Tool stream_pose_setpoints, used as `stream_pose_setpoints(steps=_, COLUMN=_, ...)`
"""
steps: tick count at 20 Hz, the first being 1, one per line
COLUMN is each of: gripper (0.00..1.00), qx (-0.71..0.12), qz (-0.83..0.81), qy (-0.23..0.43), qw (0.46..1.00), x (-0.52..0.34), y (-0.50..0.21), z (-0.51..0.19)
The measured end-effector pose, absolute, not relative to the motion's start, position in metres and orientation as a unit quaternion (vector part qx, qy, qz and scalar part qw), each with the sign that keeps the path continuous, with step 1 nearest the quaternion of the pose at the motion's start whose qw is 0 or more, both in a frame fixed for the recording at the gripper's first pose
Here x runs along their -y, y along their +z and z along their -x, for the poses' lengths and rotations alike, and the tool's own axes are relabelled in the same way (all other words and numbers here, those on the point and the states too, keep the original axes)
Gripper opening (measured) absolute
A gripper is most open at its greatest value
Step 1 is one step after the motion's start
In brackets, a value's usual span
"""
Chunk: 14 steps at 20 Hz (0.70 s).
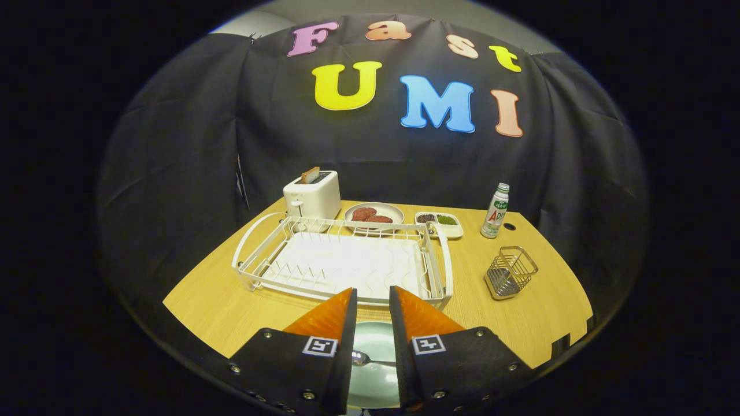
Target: Take the plate from the dish rack, then take the spoon from the basket and place it into the plate.
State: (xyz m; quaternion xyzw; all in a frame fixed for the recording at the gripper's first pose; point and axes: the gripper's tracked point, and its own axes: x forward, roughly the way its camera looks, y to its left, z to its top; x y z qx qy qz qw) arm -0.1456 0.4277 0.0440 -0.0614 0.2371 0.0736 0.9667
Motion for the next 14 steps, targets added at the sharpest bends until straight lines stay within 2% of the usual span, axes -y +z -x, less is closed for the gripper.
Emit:
stream_pose_setpoints(steps=9, gripper=0.33, qx=-0.223, qz=0.057, qy=0.059, qw=0.971, x=-0.414, y=0.06, z=0.13)
stream_pose_setpoints(steps=14, gripper=0.33, qx=-0.158, qz=0.058, qy=0.043, qw=0.985, x=-0.402, y=0.134, z=0.112)
